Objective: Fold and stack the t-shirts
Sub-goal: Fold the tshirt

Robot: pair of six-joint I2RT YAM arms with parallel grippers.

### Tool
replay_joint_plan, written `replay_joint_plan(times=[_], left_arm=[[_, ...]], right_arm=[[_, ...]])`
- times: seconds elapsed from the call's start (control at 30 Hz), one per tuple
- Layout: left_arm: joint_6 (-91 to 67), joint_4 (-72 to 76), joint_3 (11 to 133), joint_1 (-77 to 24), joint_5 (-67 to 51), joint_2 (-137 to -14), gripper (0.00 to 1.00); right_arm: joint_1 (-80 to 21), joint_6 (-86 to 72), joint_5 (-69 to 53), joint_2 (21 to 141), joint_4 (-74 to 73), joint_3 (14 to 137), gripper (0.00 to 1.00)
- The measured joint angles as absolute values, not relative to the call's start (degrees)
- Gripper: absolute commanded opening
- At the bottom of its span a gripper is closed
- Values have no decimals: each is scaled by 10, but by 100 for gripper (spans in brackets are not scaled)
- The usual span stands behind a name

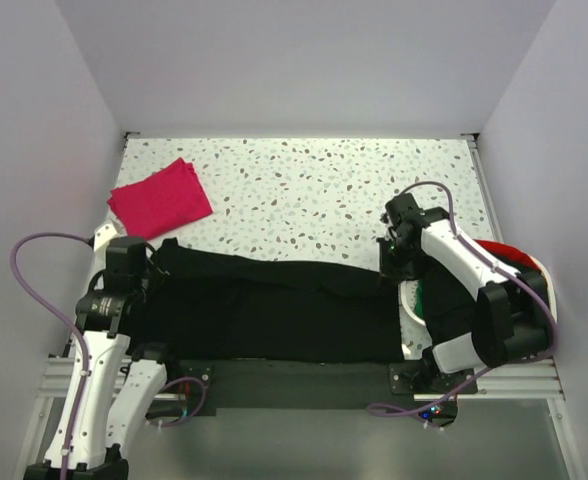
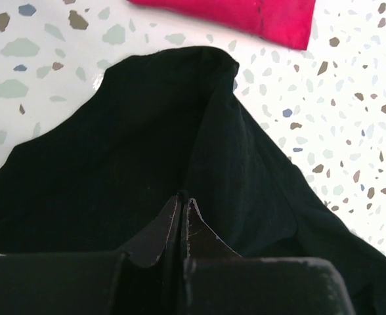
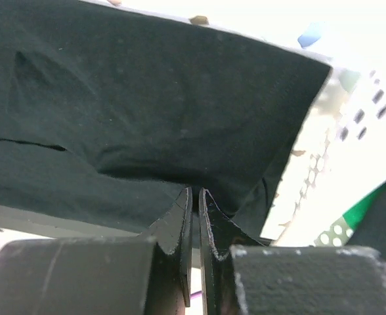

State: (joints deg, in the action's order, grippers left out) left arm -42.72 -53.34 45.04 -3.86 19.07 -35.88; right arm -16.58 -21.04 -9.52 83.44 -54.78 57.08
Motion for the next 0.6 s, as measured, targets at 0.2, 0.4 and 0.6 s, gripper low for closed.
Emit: replay_joint_plan(times=[0.2, 0.4, 0.6], left_arm=[[-440, -572, 450, -39, 193, -331, 0], [-444, -592, 451, -39, 196, -327, 0], [-446, -599, 451, -39, 196, -327, 0]], right_arm=[[-166, -218, -75, 803, -549, 544, 0], [-166, -225, -50, 802, -551, 533, 0], [-166, -225, -18, 804, -562, 533, 0]])
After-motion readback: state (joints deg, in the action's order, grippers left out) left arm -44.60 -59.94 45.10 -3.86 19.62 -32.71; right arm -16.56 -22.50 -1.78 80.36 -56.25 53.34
